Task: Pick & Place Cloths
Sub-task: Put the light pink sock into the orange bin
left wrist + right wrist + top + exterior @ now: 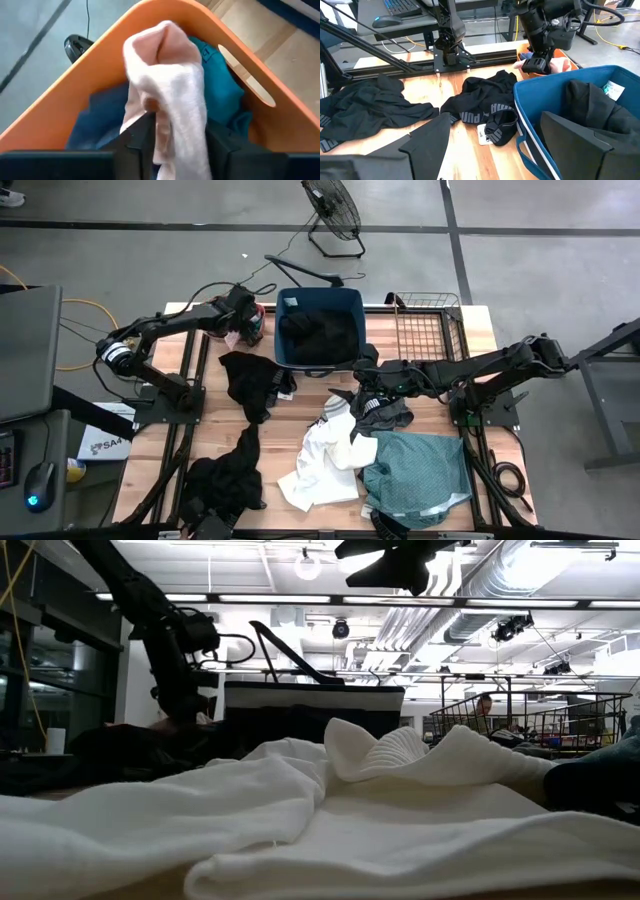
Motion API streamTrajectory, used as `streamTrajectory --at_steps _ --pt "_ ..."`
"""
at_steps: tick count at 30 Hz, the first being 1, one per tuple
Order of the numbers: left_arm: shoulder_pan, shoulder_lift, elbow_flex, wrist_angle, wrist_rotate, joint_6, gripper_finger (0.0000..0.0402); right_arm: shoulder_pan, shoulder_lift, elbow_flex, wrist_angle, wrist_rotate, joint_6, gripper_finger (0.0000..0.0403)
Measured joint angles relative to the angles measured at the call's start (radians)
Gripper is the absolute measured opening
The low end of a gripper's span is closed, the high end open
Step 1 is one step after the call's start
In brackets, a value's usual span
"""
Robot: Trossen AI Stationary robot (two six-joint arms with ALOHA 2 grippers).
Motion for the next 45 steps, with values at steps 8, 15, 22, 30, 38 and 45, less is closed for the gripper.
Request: streamTrajectory --at_steps 8,15,22,30,38,45 --pt "0.000 0.000 0.124 -0.201 -0.002 -0.091 0.0178 0.000 0.000 0.000 0.000 0.000 0.000 0.0303" --pt "0.000 -0.001 0.250 -0.441 0.064 -0.216 0.0183 0.000 0.000 0.000 -0.003 0.000 0.000 0.0303" --pt "-0.001 -0.002 0.264 -0.615 0.276 -0.186 0.0119 0.000 0.000 0.000 -0.006 -0.001 0.000 0.0303" --pt "-0.055 -0.002 0.161 -0.663 0.333 -0.161 0.0011 0.000 0.000 0.000 -0.007 -0.001 0.000 0.0303" --pt "-0.182 -0.002 0.093 -0.570 0.113 -0.201 0.0001 0.000 0.000 0.000 -0.007 -0.001 0.003 0.0303" --pt "-0.237 -0.002 0.087 -0.571 -0.124 -0.284 0.0001 0.000 0.000 0.000 -0.008 -0.001 0.006 0.0303"
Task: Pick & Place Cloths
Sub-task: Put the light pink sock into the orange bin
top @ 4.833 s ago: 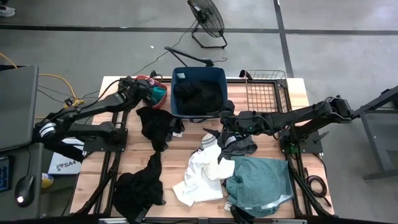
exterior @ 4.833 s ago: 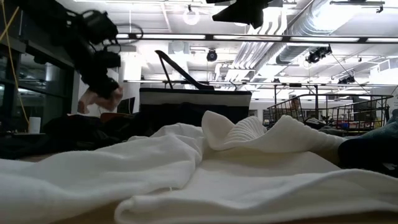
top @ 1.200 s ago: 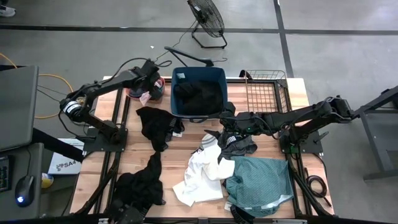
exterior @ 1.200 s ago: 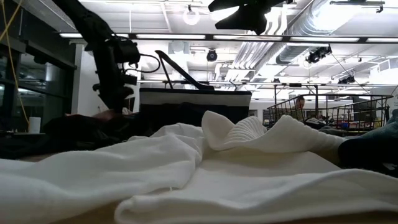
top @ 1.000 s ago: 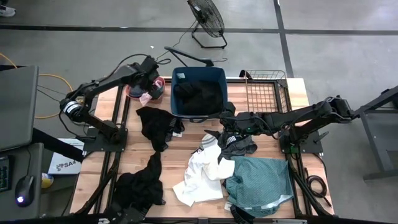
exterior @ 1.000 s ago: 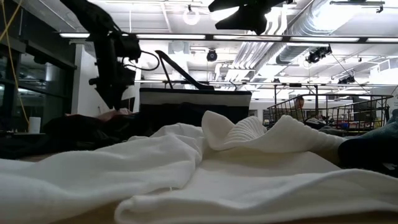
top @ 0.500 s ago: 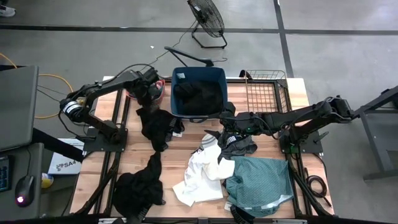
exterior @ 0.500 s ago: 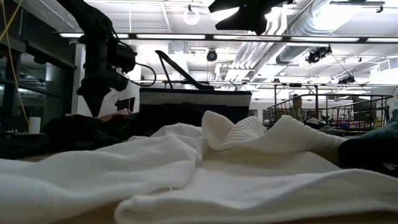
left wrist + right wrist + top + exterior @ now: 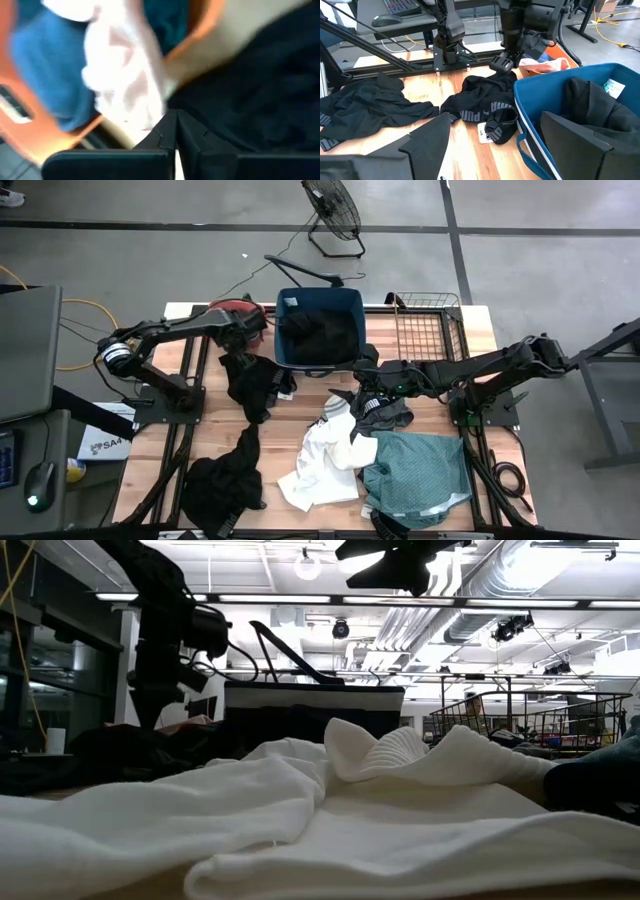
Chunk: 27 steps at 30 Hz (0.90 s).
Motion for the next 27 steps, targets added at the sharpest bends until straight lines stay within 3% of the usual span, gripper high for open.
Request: streamTrajectory --at_steps 5,19,27 --pt "0.001 0.000 0.000 0.020 -0.128 -0.035 0.0001 0.000 0.000 0.000 0.000 0.000 -0.001 0.0303" --pt "0.001 0.000 0.000 0.084 -0.182 -0.054 0.0000 0.000 0.000 0.000 -0.006 0.000 -0.003 0.0303" --pt "-0.001 -0.057 -0.001 0.023 0.027 -0.041 0.0000 0.000 0.000 0.000 -0.021 0.001 0.000 0.0303"
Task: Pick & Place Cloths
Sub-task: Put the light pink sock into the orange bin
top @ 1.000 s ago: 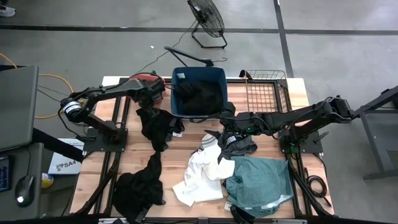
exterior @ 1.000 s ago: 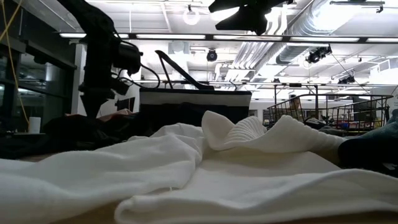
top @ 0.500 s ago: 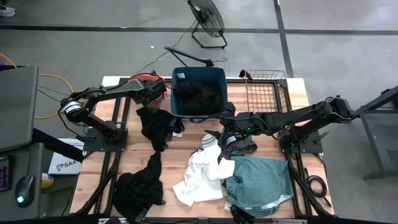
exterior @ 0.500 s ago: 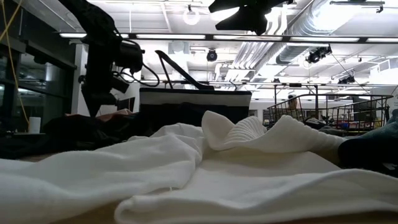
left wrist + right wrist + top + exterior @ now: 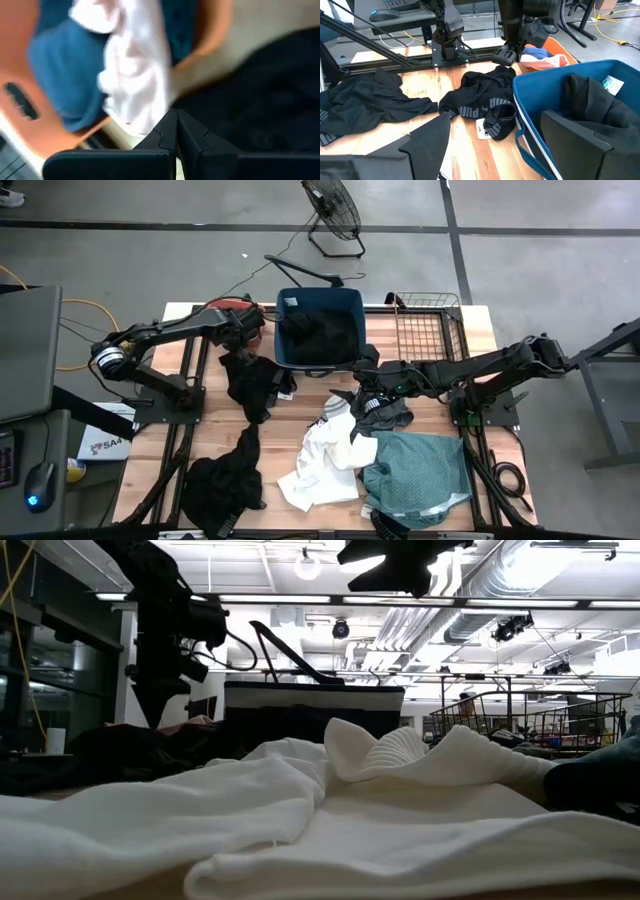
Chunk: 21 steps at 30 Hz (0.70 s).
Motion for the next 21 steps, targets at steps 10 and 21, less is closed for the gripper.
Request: streamTrajectory --at_steps 10,21 --pt "-0.006 0.018 -0.051 0.049 0.051 0.008 0.0000 0.000 0.000 0.000 -0.001 -0.001 0.018 0.0303" --pt "-0.005 0.018 -0.096 0.075 -0.143 -0.025 0.0000 0.000 0.000 0.000 0.000 0.002 0.016 0.0303"
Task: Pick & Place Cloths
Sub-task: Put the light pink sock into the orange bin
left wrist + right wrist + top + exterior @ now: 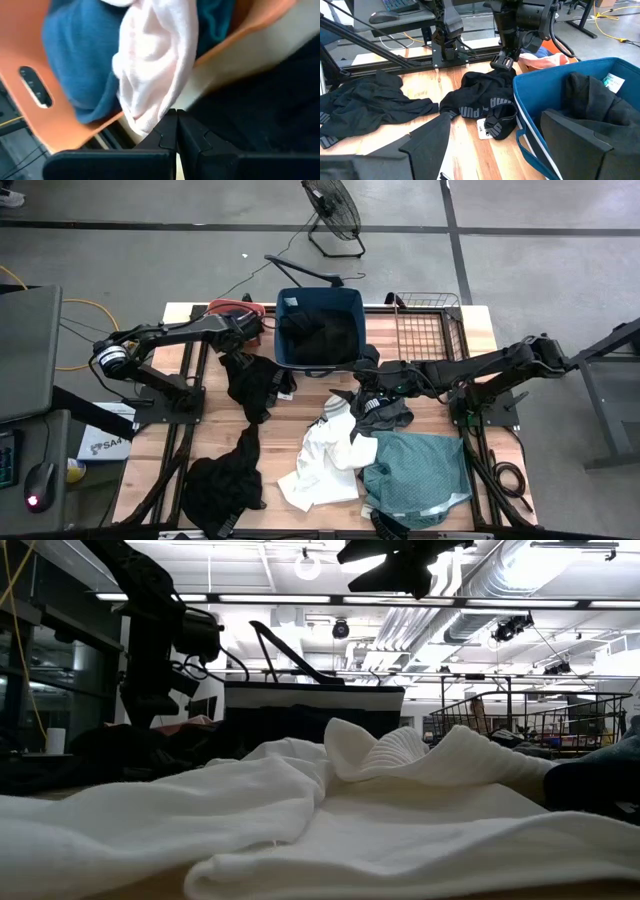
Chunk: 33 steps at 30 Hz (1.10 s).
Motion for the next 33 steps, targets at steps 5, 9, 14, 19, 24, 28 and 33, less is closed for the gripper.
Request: streamTrajectory --at_steps 5,9,14,19,24,28,33 --pt "0.000 0.000 0.000 0.010 -0.035 0.000 0.0000 0.000 0.000 0.000 0.000 0.000 0.000 0.0303" --pt "0.000 0.000 0.000 0.027 -0.083 -0.001 0.0000 0.000 0.000 0.000 0.000 0.000 0.000 0.0303" --pt "0.000 0.000 0.000 0.086 -0.144 0.004 0.0000 0.000 0.000 0.000 0.000 0.000 0.000 0.0303" --pt "0.000 0.000 0.000 0.169 -0.155 0.033 0.0000 0.000 0.000 0.000 0.000 0.000 0.000 0.0303" --pt "0.002 0.000 0.000 0.253 -0.217 0.043 0.0000 0.000 0.000 0.000 0.000 0.000 0.000 0.0303" --pt "0.046 0.005 0.000 0.301 -0.198 0.060 0.0000 0.000 0.000 0.000 0.000 0.000 0.000 0.0303" --pt "0.131 0.040 0.000 0.324 -0.144 0.060 0.0000 0.000 0.000 0.000 0.000 0.000 0.000 0.0303"
